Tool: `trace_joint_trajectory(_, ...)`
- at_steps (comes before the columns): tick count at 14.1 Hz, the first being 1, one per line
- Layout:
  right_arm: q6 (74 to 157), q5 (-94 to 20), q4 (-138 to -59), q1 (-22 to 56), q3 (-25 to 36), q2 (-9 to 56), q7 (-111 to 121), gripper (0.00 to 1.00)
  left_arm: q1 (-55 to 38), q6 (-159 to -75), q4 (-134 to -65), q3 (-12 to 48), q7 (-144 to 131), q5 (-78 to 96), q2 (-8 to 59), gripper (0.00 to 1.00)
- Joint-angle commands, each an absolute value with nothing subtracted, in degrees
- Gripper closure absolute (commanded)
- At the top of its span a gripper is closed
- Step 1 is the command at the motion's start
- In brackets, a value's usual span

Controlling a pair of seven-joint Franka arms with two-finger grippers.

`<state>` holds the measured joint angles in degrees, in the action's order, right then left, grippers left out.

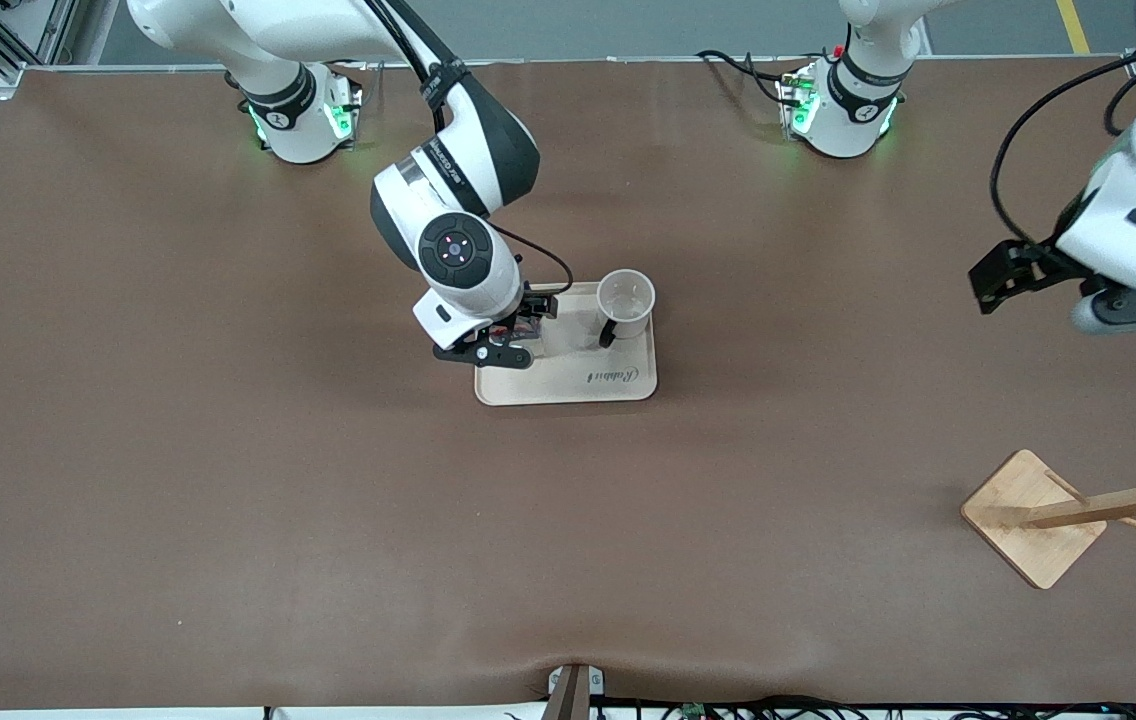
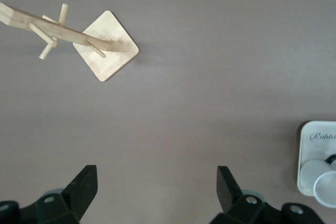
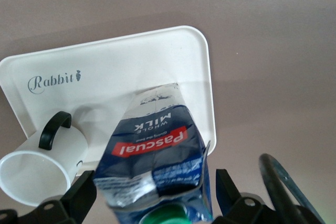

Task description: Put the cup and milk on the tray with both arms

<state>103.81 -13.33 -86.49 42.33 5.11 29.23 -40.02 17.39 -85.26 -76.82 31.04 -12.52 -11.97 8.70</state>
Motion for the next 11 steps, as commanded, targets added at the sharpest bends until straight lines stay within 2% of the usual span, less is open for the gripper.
trace_joint_trajectory(1,96.97,-13.09,-80.53,40.09,5.19,28.83,-40.87,0.0,12.23,-84.29,-80.33,21.21,-8.09,-6.35,3.26,0.0)
trace_joint_trajectory(6,80.9,-13.54,-70.69,35.16,5.45,28.65,-40.78,0.0,1.77,-83.94,-85.77,7.23,-7.3,-1.25,-2.36,0.0)
trace_joint_trajectory(8,76.13,-13.62,-64.98,31.49,5.36,28.04,-40.87,0.0,0.53,-84.37,-88.75,5.36,-7.29,-0.62,-5.0,0.0)
trace_joint_trajectory(11,76.99,-13.71,-62.85,26.12,5.27,23.83,-40.43,0.0,0.61,-85.17,-90.53,5.54,-7.21,-0.62,-6.5,0.0)
